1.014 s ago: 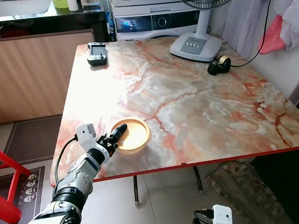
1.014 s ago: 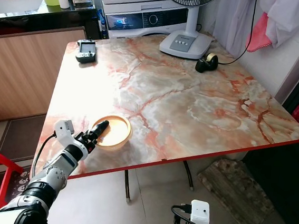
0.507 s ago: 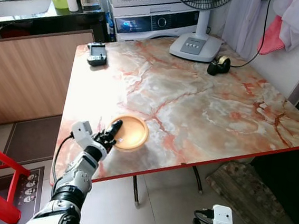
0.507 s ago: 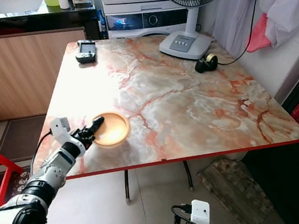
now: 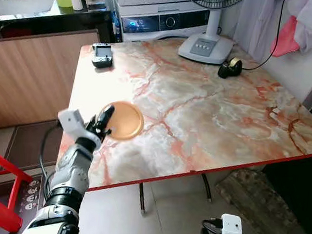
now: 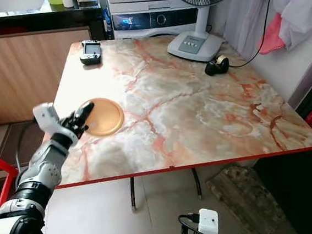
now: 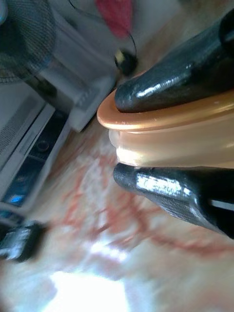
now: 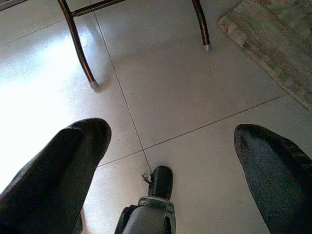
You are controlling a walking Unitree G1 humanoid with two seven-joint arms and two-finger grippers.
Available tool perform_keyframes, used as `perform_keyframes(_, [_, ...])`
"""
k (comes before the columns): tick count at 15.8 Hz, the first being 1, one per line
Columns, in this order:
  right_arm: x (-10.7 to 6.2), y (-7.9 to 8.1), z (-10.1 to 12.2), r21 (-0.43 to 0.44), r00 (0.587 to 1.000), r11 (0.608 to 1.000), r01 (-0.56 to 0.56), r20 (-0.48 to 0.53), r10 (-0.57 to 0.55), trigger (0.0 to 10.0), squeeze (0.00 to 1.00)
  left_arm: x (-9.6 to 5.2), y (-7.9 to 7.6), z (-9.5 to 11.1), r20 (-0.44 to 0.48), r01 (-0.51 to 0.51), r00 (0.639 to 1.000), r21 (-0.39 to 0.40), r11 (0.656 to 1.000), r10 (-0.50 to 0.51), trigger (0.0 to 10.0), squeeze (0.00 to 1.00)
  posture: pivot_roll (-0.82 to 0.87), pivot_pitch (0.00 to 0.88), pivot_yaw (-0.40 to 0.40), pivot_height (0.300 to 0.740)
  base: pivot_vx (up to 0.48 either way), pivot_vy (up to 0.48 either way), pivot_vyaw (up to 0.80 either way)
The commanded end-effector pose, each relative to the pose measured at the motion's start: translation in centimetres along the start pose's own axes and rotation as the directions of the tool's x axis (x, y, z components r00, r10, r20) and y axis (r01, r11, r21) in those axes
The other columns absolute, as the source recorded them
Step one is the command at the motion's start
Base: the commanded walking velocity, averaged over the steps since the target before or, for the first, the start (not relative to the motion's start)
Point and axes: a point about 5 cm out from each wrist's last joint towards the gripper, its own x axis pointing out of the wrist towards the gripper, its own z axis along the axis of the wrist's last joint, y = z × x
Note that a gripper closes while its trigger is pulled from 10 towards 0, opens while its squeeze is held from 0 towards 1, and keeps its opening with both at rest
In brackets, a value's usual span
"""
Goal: Restocking fridge
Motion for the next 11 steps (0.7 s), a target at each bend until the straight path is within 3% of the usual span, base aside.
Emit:
perform_keyframes(1, [0.0,0.3,-0.1,-0.003,1.0,1.0,-0.009,0.0,0.009,10.0,0.0,0.1,-0.2,1.0,0.035,-0.023,0.999,0.161,0.987,0.017,10.0,0.0,-0.06,0.0,0.055,0.74,0.0,0.0,0.0])
perform_keyframes(2, [0.0,0.4,-0.1,0.003,1.0,1.0,-0.008,0.001,0.008,10.0,0.0,-0.1,-0.3,1.3,0.052,-0.049,0.998,0.261,0.964,0.036,10.0,0.0,-0.06,0.0,0.064,0.74,0.0,0.0,0.0])
perform_keyframes(4, [0.0,0.4,-0.2,0.006,1.0,1.0,0.003,0.005,-0.003,10.0,0.0,-0.5,-0.3,2.1,0.098,-0.106,0.993,0.539,0.836,0.063,10.0,0.0,-0.06,0.0,0.073,0.74,0.0,0.0,0.0])
perform_keyframes(5, [0.0,0.5,-0.2,0.011,1.0,1.0,0.005,0.01,-0.005,10.0,0.0,-0.6,-0.2,2.3,0.116,-0.131,0.99,0.582,0.803,0.078,10.0,0.0,-0.06,0.0,0.078,0.74,0.0,0.0,0.0])
perform_keyframes(8, [0.0,0.7,-0.4,0.024,1.0,1.0,0.01,0.013,-0.011,10.0,0.0,-1.1,-0.1,2.0,0.11,-0.122,0.991,0.577,0.807,0.071,10.0,0.0,-0.07,0.0,0.094,0.74,0.0,0.0,0.0])
perform_keyframes(11, [0.0,0.7,-0.5,0.024,1.0,1.0,0.01,0.01,-0.01,10.0,0.0,-1.1,-1.1,2.0,0.149,-0.128,0.988,0.624,0.771,0.044,10.0,0.0,-0.06,0.0,0.094,0.74,0.0,0.0,0.0])
